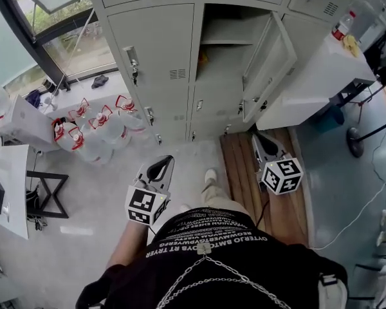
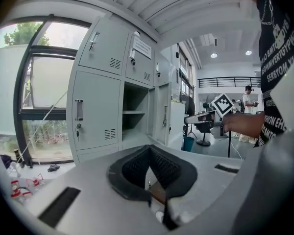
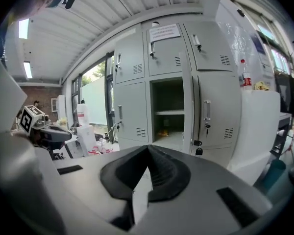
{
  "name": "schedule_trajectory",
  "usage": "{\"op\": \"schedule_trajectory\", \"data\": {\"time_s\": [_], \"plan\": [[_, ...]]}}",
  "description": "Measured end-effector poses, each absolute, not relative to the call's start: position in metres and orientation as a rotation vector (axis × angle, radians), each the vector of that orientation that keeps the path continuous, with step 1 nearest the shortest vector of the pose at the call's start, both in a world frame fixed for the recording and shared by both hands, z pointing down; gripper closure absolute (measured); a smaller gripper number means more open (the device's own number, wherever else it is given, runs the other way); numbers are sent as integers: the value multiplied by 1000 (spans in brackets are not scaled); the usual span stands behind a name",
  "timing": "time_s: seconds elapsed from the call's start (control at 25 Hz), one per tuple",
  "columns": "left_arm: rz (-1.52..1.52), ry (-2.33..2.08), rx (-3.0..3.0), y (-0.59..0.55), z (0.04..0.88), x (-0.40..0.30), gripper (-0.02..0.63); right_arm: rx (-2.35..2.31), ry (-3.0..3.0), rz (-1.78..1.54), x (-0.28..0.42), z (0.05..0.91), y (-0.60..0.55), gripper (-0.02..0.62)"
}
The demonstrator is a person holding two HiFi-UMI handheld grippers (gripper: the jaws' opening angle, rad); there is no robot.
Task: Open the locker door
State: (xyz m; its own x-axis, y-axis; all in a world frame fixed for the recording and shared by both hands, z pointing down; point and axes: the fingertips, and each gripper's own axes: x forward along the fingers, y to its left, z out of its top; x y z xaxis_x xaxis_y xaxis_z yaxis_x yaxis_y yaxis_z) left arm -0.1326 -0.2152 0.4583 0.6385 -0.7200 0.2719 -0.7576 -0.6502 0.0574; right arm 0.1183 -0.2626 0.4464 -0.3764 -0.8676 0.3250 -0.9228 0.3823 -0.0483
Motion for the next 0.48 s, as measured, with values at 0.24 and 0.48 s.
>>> {"op": "schedule_trajectory", "data": {"time_s": [0.24, 0.48], "plan": [[313, -1149, 2739, -199, 455, -117, 601, 1612, -2362, 282, 122, 432, -223, 598], [281, -1057, 2802, -200, 447, -87, 601, 1633, -2343, 265, 130, 423, -204, 598]]}}
